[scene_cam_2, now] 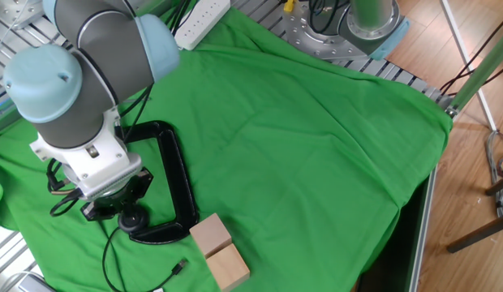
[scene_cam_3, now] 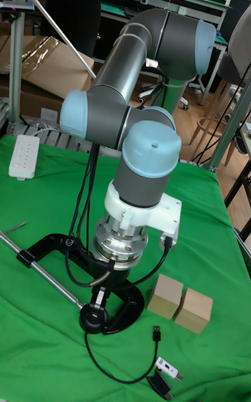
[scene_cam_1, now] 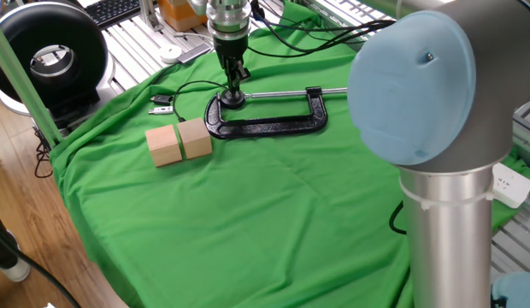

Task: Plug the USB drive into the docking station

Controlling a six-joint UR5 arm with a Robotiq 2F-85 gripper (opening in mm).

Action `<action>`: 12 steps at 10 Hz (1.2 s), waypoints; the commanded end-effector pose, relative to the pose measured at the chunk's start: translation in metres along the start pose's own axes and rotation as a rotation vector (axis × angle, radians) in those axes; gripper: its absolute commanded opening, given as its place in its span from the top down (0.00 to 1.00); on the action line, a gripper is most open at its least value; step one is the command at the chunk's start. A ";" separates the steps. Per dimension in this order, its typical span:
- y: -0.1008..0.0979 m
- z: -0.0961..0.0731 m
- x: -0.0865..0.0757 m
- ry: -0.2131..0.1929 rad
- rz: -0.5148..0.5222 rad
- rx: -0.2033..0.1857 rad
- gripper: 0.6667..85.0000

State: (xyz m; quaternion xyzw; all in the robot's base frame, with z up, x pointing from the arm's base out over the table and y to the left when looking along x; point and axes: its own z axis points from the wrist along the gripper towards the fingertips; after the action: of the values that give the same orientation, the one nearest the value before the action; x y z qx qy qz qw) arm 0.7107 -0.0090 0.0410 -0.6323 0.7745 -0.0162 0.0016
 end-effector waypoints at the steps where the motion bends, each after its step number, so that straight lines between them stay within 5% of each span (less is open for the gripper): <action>1: -0.002 -0.002 -0.003 -0.007 0.009 0.004 0.99; 8: 0.004 0.003 -0.004 -0.006 0.014 -0.026 0.99; 12: 0.001 -0.008 -0.015 0.027 0.041 -0.022 0.99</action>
State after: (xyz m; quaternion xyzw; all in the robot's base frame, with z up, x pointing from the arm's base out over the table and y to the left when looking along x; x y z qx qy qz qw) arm 0.7102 -0.0023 0.0415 -0.6250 0.7804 -0.0157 -0.0125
